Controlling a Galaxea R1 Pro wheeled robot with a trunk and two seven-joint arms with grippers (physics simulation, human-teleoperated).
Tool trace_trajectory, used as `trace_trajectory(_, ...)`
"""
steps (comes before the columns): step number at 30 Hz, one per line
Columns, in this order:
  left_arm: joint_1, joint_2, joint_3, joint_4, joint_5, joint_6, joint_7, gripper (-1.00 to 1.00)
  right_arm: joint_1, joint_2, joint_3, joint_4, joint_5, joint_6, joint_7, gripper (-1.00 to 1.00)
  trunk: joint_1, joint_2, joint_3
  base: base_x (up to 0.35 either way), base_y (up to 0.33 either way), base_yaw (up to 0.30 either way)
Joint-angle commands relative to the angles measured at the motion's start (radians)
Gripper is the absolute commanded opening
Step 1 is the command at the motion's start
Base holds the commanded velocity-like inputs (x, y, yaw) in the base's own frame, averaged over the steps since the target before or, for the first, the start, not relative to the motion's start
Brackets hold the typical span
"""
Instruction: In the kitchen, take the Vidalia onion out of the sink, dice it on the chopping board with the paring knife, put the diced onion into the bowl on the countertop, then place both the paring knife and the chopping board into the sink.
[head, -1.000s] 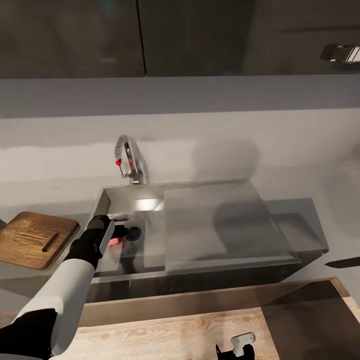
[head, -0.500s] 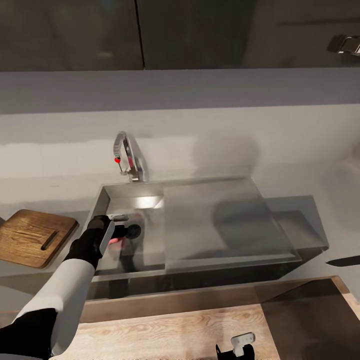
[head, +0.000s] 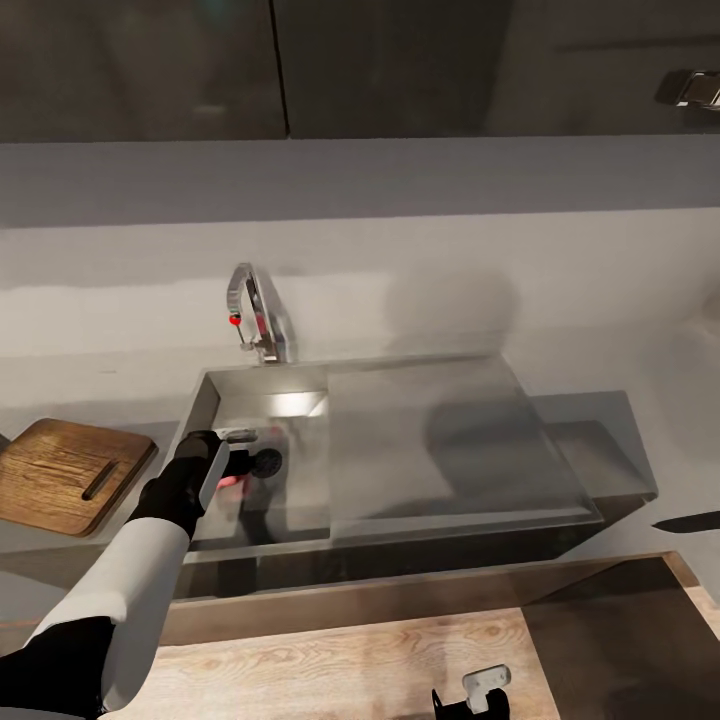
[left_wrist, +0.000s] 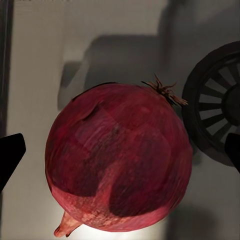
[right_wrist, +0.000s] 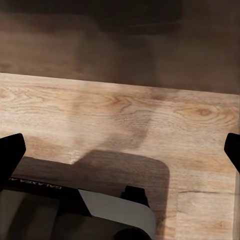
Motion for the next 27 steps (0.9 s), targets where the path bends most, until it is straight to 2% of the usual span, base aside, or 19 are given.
trace_trajectory(1, -0.001, -0.001, 0.003, -0.001, 0.0, 0.004, 0.001, 1.0, -0.001, 0.0, 0.001, 0.001, 0.01, -0.002, -0.006, 1.0, 0.001, -0.002, -0.002, 0.0, 0.0, 0.0)
trace_trajectory(16, 0.005, 0.0, 0.003, 0.013, -0.008, 0.004, 0.001, 1.0, -0.001, 0.001, 0.0, 0.0, 0.009, 0.001, -0.008, 1.0, 0.001, -0.002, -0.002, 0.0, 0.0, 0.0)
trace_trajectory(21, 0.013, -0.001, -0.01, 0.01, -0.008, 0.003, 0.001, 1.0, -0.001, 0.001, -0.001, 0.0, 0.01, 0.001, -0.008, 1.0, 0.001, -0.002, -0.002, 0.0, 0.0, 0.0)
trace_trajectory(22, 0.018, -0.001, -0.019, 0.009, -0.008, 0.002, 0.0, -1.0, -0.001, 0.001, -0.001, 0.0, 0.009, 0.001, -0.008, 1.0, 0.001, -0.002, -0.002, 0.0, 0.0, 0.0)
trace_trajectory(27, 0.031, 0.0, -0.052, 0.008, -0.009, -0.038, 0.001, -1.0, -0.001, 0.001, -0.001, 0.0, 0.009, 0.001, -0.008, 1.0, 0.001, -0.002, -0.002, 0.0, 0.0, 0.0)
